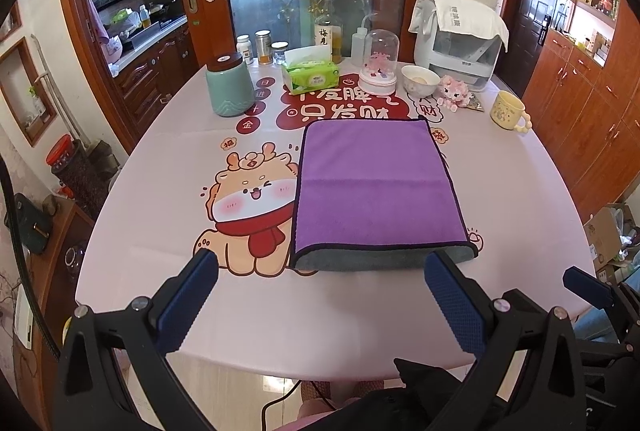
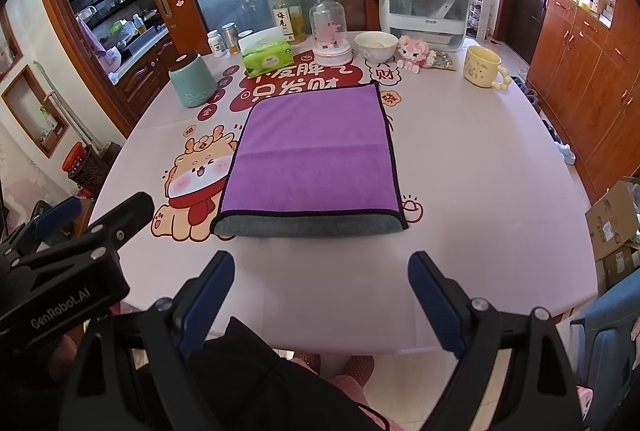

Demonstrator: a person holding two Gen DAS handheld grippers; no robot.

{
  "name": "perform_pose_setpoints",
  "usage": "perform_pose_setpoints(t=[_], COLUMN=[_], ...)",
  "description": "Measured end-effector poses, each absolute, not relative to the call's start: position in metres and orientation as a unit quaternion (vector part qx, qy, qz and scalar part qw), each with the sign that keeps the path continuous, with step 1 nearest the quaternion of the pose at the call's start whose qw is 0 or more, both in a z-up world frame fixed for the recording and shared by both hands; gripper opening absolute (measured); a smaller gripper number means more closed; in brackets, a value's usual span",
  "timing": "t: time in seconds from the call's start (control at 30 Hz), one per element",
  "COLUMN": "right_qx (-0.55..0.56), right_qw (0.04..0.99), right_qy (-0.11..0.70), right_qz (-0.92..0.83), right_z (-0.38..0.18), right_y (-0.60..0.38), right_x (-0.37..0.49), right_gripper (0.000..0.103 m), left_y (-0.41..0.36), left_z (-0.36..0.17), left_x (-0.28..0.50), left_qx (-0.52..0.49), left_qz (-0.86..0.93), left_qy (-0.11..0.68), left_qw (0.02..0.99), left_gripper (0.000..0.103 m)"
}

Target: Fold towel

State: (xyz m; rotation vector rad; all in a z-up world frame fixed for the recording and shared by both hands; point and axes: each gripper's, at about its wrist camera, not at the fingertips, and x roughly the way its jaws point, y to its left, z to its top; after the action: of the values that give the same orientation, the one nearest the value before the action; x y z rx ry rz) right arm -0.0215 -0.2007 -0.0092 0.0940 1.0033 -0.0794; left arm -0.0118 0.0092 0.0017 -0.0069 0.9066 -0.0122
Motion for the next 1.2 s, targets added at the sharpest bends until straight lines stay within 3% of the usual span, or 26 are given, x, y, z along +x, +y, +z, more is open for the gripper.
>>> perform_pose_setpoints(t=[1.2], right_qx=[0.081], right_qw=[0.863], right_qy=[0.496], right_qz=[-0.052], right_z=[-0.021], right_y=[-0.223], right_x=[-0.021], right_gripper=[0.089], left_y=[0.017], left_z=[-0.012], left_x=[0.001], left_qx=[0.012], left_qz=[-0.009], left_qy=[0.46], left_qw=[0.888], left_gripper=[0.102])
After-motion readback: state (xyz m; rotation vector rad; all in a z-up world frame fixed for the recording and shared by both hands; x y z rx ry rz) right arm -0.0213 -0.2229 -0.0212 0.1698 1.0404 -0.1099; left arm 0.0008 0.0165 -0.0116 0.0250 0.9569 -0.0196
